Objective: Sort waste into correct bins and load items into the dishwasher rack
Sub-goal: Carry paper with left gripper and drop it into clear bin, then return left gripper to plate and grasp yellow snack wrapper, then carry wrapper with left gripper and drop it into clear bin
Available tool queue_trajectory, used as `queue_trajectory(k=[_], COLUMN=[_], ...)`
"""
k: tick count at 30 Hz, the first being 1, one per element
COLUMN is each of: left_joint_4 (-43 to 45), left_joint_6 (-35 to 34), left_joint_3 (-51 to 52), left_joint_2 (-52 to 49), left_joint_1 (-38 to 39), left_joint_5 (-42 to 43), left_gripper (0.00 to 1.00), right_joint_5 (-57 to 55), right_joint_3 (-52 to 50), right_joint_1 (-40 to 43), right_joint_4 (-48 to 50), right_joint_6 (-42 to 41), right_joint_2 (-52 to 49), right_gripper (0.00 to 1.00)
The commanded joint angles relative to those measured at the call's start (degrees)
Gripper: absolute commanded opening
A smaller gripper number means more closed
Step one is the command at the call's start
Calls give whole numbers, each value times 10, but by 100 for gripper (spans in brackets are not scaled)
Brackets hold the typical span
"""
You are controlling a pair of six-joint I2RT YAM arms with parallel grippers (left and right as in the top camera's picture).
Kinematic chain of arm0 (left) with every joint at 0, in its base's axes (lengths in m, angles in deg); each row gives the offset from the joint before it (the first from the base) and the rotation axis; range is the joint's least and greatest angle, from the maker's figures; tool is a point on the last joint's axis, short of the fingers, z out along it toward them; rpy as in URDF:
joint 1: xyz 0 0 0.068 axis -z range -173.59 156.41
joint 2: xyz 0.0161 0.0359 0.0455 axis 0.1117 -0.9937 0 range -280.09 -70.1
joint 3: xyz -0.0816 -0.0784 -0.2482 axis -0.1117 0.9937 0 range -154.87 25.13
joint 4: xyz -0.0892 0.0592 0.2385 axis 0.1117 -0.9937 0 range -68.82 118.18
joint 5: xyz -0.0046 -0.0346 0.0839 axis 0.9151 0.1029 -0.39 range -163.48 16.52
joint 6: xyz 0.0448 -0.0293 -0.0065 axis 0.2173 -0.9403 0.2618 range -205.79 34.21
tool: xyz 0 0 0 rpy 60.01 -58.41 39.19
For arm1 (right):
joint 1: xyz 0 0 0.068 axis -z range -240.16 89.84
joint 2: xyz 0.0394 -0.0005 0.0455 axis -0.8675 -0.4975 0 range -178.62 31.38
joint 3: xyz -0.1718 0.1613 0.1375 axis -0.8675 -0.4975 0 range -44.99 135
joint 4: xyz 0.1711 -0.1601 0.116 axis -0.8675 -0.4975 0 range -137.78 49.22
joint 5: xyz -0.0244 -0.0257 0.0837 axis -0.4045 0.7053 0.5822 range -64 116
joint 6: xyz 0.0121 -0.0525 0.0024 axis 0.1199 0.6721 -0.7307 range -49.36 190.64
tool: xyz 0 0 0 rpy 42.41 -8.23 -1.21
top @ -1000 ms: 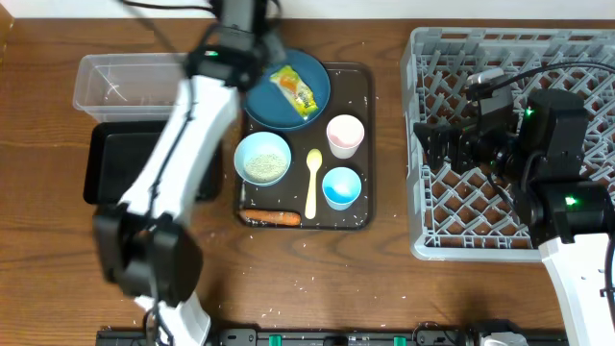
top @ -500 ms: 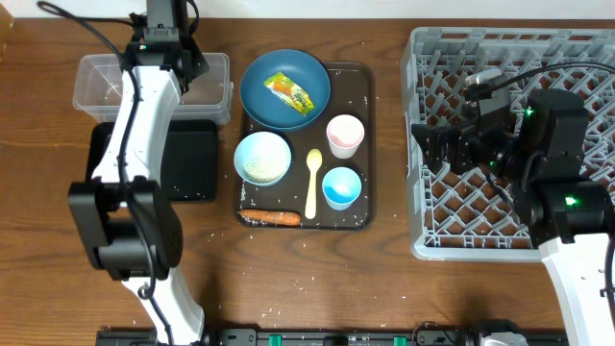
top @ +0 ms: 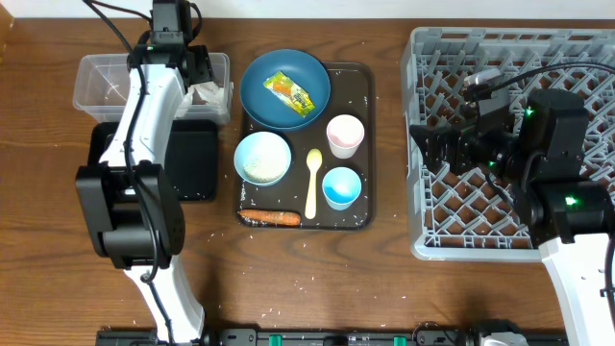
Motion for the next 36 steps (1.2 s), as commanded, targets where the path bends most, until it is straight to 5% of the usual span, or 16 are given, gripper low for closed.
queue_trajectory(k=[1,5,11,19,31,33,36], left_joint_4=[-1,5,20,43,107,108,106], left_joint_6=[37,36,-37,-255,-332,-331,-331], left_joint_3=[-4,-4,-3,-3,-3,-3,-3], left_joint_2=[48,59,16,-86,-173,-177,-178], left_joint_1=[10,43,109,170,194,194,194], left_joint_5=[84,167,173,70,67,67,67], left_gripper=[77,76,77,79,83,74,35], right_joint_5=[10,15,15,15,15,15,15], right_joint_3=[11,11,11,11,11,11,11], right_joint_1=[-5,-5,-5,-5,-5,-5,-5], right_joint_4=[4,4,3,3,-10,-10,-10], right_joint_6=[1,1,1,1,1,1,1], right_joint_2=[-1,-1,-1,-1,-1,-1,-1], right_gripper=[99,99,99,99,99,99,99])
